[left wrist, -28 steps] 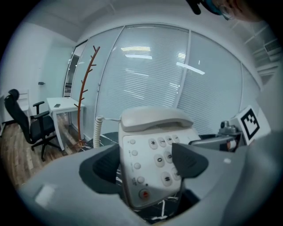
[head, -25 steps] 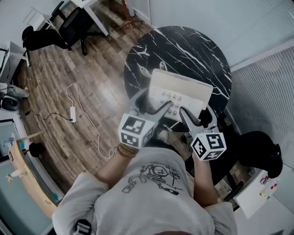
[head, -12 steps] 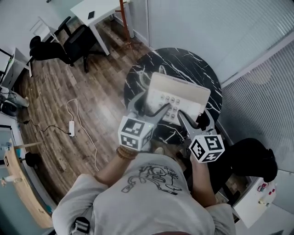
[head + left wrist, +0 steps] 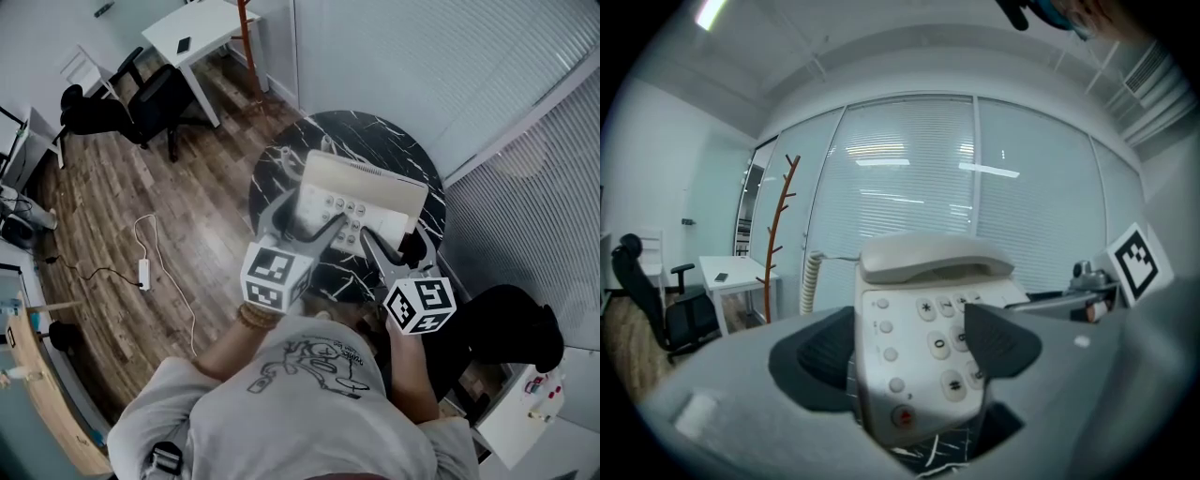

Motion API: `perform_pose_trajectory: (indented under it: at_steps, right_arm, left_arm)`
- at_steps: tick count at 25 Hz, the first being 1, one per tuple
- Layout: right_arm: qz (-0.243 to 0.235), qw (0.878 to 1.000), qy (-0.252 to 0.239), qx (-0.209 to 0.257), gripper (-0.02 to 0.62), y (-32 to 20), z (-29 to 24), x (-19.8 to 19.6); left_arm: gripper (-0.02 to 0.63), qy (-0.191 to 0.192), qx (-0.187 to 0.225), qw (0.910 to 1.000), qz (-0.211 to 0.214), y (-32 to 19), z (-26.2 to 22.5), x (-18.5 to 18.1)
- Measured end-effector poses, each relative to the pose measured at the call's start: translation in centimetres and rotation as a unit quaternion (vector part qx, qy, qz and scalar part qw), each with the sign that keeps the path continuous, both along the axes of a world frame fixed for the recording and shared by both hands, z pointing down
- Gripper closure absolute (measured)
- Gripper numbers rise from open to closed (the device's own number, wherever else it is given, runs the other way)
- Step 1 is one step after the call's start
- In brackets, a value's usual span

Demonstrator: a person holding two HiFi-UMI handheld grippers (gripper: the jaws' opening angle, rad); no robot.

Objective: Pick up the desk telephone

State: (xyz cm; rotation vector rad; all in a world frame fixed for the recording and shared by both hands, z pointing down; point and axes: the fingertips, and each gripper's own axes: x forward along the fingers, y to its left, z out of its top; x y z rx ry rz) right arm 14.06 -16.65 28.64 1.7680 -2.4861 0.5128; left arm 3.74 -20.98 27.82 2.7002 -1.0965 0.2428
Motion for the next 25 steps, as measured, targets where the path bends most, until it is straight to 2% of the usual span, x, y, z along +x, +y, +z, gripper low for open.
perform_pose_trajectory:
  at_steps: [25]
  right_arm:
    - [0.004, 1.000, -0.002, -0.004, 0.212, -0.17, 0.57, 0.09]
  left_arm:
    - [0.242, 0.004, -0.013, 0.9999, 0.000, -0.15, 0.79, 0.05]
